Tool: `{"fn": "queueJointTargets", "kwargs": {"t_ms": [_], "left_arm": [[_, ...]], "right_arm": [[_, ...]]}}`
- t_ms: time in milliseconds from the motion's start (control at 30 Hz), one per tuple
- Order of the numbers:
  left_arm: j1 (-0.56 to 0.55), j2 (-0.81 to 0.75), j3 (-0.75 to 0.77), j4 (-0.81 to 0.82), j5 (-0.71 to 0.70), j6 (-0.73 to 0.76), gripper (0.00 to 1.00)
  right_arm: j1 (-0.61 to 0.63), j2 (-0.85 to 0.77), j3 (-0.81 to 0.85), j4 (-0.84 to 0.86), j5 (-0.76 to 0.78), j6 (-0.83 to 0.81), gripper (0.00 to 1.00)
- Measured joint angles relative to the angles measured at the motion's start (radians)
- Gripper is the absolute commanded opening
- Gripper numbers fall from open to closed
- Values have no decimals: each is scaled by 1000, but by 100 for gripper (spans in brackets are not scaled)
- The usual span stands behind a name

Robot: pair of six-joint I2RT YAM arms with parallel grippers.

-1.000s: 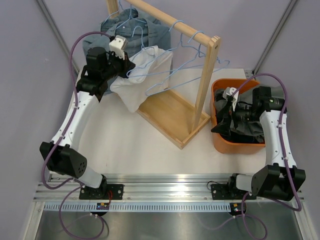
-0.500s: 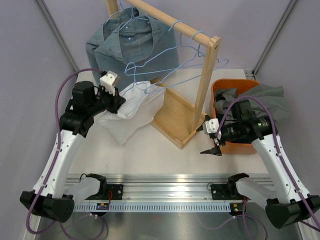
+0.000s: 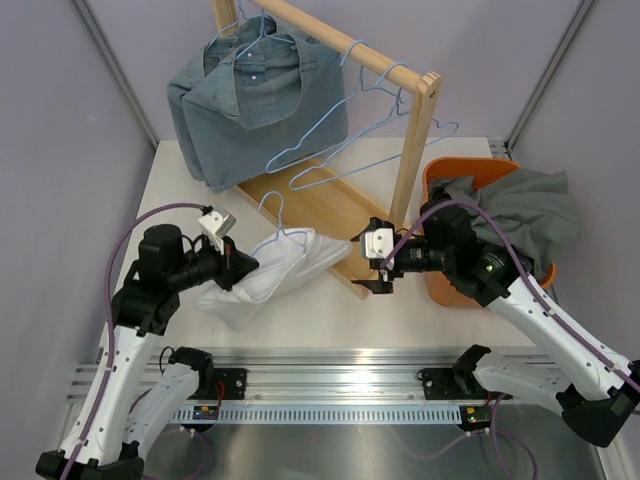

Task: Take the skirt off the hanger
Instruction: Pick up the hanger from the clothesline.

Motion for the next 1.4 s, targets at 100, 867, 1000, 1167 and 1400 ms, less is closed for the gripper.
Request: {"fn": "queueJointTargets", "kwargs": {"t_ms": [100, 867, 1000, 1167, 1400], "left_arm": [[-2, -40, -36, -14, 26, -27, 0], [-154, 31, -95, 144, 138, -207, 0], [-172, 45, -95, 167, 148, -231, 0], [-190, 62, -95, 182, 172, -248, 0], [-195, 64, -95, 182, 198, -262, 0]], "right_arm": [[63, 21, 0, 121, 113, 153, 84], [297, 166, -71, 421, 540, 449, 76], [320, 173, -93, 423, 544, 418, 71], [330, 212, -99, 464, 590, 379, 67], [333, 276, -99, 512, 637, 337, 41]]}}
